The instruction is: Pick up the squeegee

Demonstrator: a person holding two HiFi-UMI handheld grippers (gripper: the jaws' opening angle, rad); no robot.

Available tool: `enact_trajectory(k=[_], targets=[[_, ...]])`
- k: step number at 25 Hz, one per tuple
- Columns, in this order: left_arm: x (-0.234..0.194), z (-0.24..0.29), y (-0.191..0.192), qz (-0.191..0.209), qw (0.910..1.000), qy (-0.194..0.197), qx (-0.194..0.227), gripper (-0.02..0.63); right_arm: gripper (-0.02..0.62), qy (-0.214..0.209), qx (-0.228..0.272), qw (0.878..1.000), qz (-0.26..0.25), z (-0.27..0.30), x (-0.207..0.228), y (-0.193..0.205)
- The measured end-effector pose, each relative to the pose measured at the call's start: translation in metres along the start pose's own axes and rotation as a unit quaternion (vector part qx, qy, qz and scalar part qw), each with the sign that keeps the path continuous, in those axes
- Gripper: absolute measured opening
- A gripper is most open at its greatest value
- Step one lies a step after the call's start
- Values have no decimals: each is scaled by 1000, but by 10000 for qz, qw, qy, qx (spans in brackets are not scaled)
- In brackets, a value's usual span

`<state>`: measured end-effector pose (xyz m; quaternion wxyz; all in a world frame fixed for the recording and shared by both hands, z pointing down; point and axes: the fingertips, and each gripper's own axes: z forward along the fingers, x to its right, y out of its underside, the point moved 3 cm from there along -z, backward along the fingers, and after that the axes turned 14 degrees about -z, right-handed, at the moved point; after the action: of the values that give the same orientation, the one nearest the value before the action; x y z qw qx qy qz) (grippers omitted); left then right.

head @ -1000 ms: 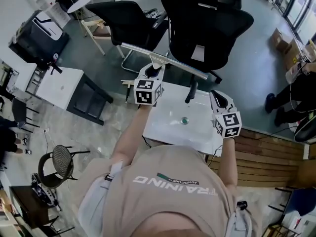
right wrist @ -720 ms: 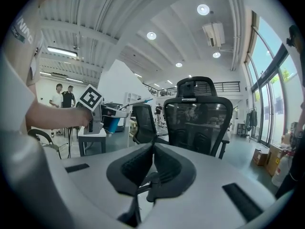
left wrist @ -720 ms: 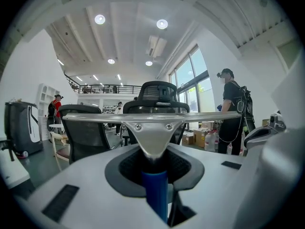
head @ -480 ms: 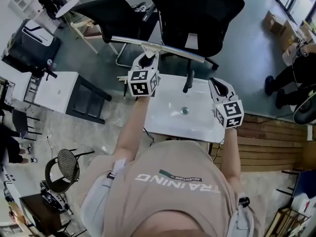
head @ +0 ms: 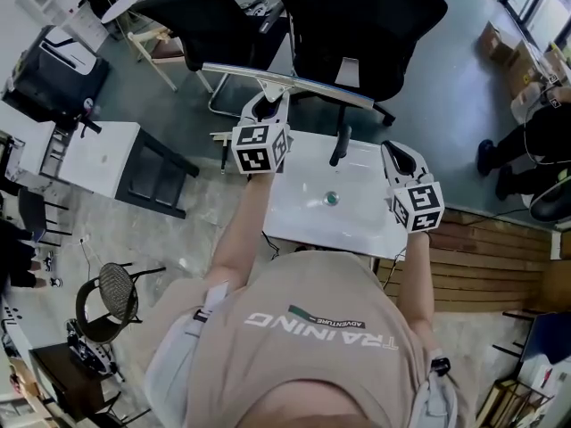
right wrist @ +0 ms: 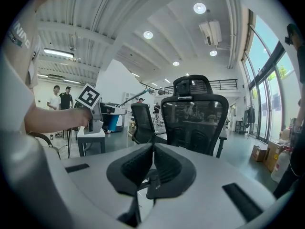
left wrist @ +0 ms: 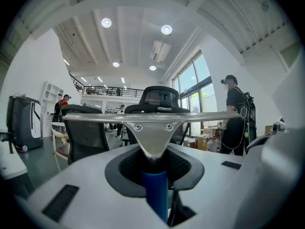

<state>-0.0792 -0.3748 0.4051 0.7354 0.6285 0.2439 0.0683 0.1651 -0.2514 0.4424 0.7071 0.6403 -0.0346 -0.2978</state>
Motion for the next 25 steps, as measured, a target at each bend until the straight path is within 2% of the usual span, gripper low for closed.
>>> enact_trajectory(k=[11,25], targets=[[-1,-6,-16,6,9999,-51,107,97,35,-90,-17,9999,-108,0,1,-6],[1,-12,-16,-8,9999,63,87,97,35,172,-7,9997,-163,-10,5,-15]])
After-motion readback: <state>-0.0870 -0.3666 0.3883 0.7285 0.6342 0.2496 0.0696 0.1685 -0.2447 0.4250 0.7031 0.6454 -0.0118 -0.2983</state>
